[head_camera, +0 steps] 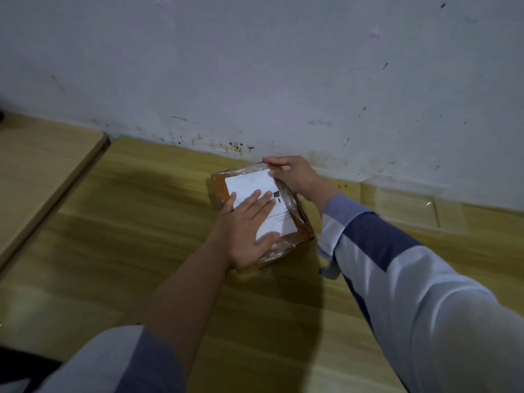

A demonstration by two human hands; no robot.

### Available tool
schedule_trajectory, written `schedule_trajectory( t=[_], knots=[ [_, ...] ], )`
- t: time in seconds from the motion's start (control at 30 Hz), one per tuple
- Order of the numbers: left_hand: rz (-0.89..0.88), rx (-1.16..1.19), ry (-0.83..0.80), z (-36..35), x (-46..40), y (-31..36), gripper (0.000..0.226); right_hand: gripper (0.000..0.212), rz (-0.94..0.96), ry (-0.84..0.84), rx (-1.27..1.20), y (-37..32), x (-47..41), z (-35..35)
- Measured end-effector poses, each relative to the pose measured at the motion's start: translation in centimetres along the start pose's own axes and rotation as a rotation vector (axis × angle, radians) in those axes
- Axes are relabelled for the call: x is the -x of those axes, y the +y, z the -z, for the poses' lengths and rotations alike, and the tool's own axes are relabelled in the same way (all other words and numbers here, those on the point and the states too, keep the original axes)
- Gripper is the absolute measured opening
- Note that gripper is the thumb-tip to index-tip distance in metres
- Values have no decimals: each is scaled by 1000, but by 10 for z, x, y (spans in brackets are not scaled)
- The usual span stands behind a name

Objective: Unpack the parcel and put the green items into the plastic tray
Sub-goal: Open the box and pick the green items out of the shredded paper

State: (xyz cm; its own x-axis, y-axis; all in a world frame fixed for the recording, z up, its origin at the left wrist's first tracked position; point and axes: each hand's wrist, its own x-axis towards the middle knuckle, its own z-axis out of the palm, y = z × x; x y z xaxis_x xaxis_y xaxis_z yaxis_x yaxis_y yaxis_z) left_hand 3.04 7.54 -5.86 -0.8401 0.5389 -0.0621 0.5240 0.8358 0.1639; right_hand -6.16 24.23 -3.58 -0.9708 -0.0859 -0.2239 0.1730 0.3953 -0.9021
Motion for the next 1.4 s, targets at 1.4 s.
schedule_trajectory(
  t=[1.4],
  knots=[
    [321,518,7,19,127,-69,121,58,-306,555,264,0,219,-120]
  ],
)
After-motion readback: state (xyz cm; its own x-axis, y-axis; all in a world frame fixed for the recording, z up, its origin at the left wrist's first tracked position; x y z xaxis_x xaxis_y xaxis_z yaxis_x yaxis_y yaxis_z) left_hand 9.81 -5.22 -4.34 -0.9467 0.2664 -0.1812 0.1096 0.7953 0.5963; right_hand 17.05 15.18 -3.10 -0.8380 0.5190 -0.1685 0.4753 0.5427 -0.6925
